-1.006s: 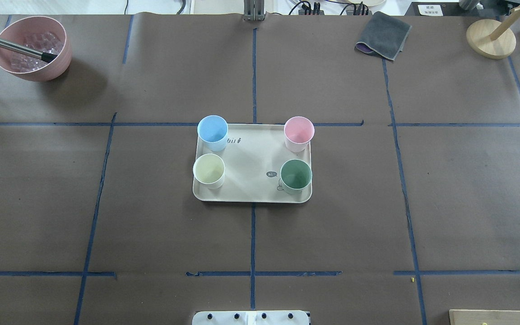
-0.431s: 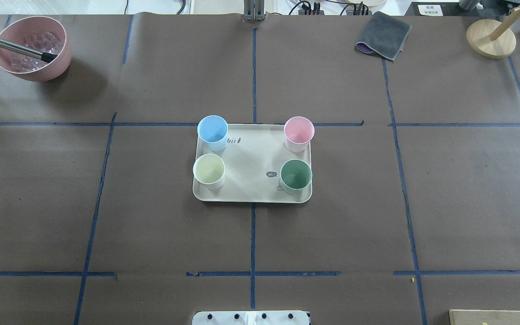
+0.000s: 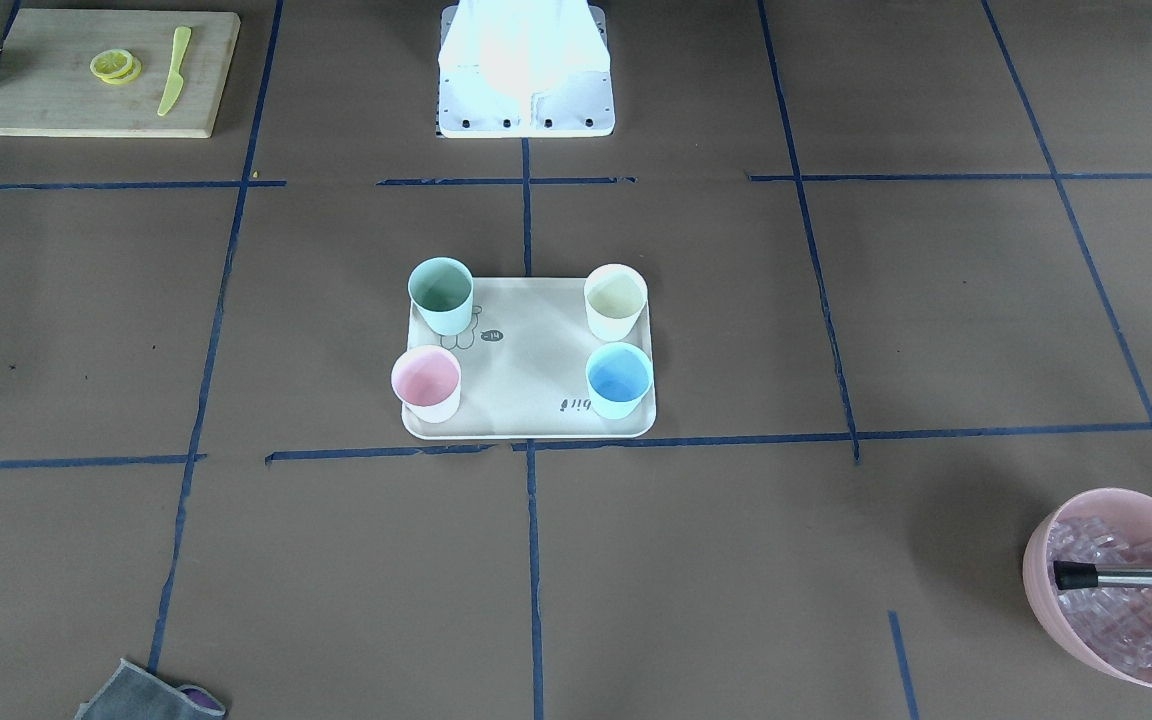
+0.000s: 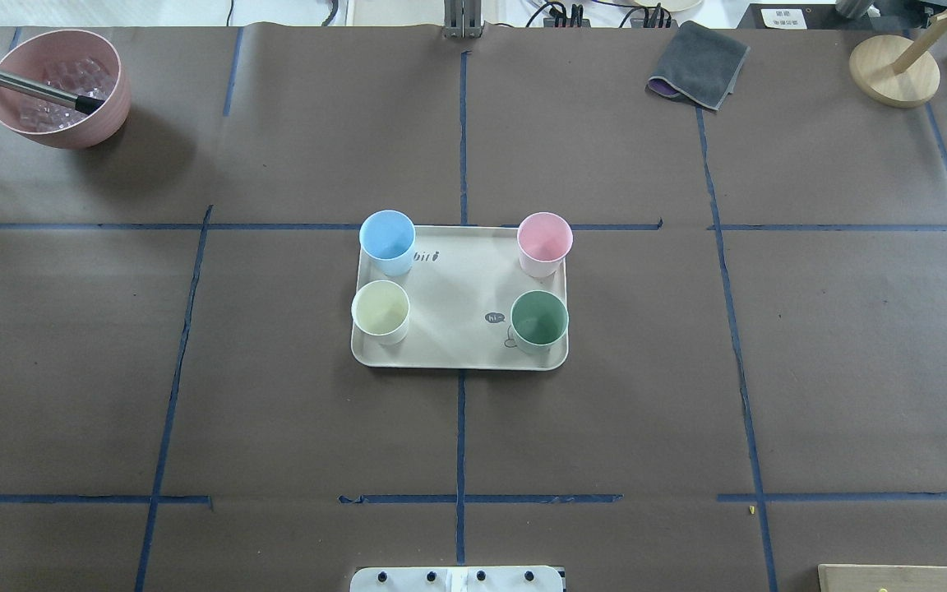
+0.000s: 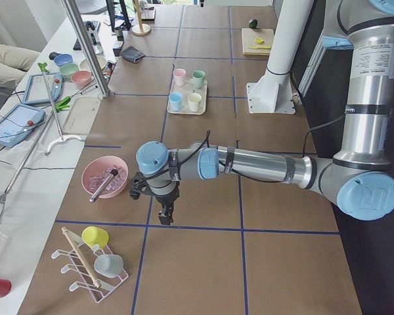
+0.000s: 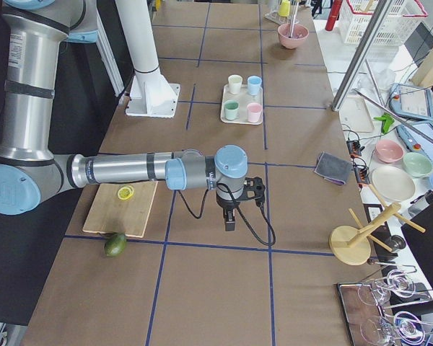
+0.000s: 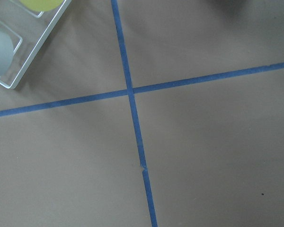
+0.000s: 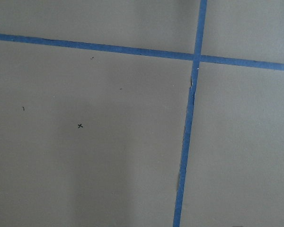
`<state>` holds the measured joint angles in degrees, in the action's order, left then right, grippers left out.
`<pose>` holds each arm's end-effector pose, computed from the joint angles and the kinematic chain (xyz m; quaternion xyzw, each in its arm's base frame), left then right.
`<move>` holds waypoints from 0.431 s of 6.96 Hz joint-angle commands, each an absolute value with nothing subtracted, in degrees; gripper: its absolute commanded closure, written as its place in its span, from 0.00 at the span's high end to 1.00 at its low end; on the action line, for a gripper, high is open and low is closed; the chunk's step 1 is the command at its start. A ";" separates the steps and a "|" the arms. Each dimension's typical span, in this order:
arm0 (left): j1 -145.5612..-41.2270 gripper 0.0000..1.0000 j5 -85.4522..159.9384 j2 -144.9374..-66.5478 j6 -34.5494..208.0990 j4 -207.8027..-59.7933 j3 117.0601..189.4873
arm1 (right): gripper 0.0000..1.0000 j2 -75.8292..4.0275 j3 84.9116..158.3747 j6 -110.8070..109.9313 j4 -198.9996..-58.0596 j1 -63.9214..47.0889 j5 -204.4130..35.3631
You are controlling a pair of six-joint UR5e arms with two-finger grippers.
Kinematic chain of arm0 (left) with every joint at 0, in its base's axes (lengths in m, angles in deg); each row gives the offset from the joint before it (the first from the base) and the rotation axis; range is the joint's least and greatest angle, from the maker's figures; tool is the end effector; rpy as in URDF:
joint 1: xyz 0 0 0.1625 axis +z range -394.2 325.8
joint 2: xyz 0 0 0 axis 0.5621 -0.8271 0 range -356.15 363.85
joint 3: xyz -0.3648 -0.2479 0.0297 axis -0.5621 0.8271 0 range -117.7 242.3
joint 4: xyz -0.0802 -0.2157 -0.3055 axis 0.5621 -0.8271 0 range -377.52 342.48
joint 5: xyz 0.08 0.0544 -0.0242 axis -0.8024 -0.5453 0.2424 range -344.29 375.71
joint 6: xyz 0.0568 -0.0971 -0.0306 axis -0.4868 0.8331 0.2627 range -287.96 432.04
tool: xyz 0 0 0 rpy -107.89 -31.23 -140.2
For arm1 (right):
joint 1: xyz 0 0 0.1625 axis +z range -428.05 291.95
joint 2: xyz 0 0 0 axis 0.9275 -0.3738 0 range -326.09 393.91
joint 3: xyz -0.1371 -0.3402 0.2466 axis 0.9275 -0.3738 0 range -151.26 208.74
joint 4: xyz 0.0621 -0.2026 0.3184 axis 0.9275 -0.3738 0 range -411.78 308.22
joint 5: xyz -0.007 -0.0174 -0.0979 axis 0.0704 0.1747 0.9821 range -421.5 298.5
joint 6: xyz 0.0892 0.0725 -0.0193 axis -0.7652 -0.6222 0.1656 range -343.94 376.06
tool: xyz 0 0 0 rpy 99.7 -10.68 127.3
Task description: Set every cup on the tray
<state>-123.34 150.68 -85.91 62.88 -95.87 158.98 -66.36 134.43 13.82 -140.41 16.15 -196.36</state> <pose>-0.0442 -0.4470 0.6555 -0.0142 0.3841 0.0633 0.9210 0.0118 -0.3900 0.6337 0.0280 -0.3838 -0.0513 0.9216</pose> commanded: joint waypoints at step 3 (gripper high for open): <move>-123.32 1.00 150.45 -84.57 62.99 -95.74 159.25 | 1.00 -66.11 134.38 13.69 -140.20 16.15 -196.41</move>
<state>-123.28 150.56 -84.66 62.98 -95.98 159.09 -66.16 134.42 13.70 -140.21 16.15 -196.39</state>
